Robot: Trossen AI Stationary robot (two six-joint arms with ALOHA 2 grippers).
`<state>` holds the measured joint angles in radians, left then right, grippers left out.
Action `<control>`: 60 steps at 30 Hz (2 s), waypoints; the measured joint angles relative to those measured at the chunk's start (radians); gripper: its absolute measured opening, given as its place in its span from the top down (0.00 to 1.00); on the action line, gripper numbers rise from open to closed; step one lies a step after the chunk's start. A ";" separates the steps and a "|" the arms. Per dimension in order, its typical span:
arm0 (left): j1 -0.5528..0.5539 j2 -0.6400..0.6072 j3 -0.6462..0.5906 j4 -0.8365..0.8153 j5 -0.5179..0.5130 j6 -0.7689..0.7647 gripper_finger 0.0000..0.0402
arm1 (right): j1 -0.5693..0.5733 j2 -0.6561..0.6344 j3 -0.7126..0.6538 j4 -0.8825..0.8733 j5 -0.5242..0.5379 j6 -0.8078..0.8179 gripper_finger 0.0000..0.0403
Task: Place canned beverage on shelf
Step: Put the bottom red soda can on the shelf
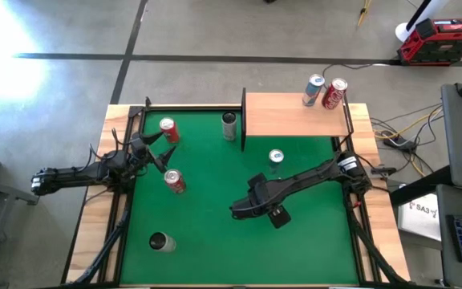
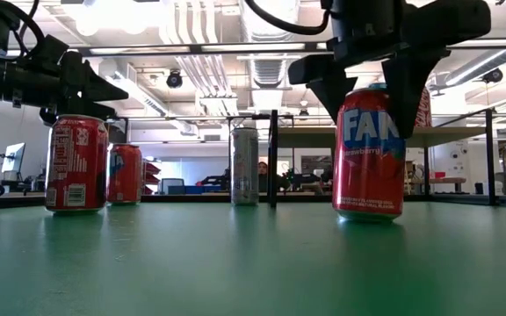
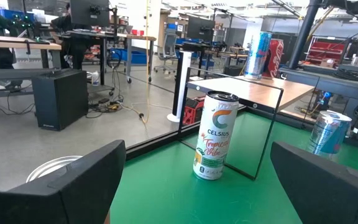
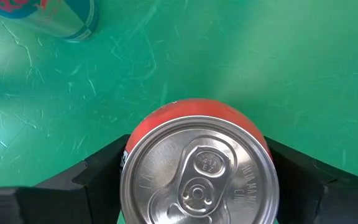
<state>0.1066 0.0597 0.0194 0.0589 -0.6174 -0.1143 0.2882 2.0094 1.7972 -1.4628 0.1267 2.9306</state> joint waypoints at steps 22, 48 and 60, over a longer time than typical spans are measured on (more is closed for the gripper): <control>0.000 0.000 0.000 0.000 0.000 0.000 0.04 | 0.000 0.005 -0.004 -0.075 -0.049 -0.177 0.16; 0.000 0.000 0.000 0.000 0.000 0.000 0.04 | 0.011 -0.001 0.019 -0.073 0.003 -1.124 0.01; 0.000 0.000 0.000 0.000 0.000 0.000 0.04 | 0.032 -0.001 -0.010 -0.051 0.052 -1.011 0.01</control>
<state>0.1064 0.0597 0.0193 0.0589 -0.6174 -0.1143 0.3206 2.0087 1.7870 -1.5134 0.1783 1.9197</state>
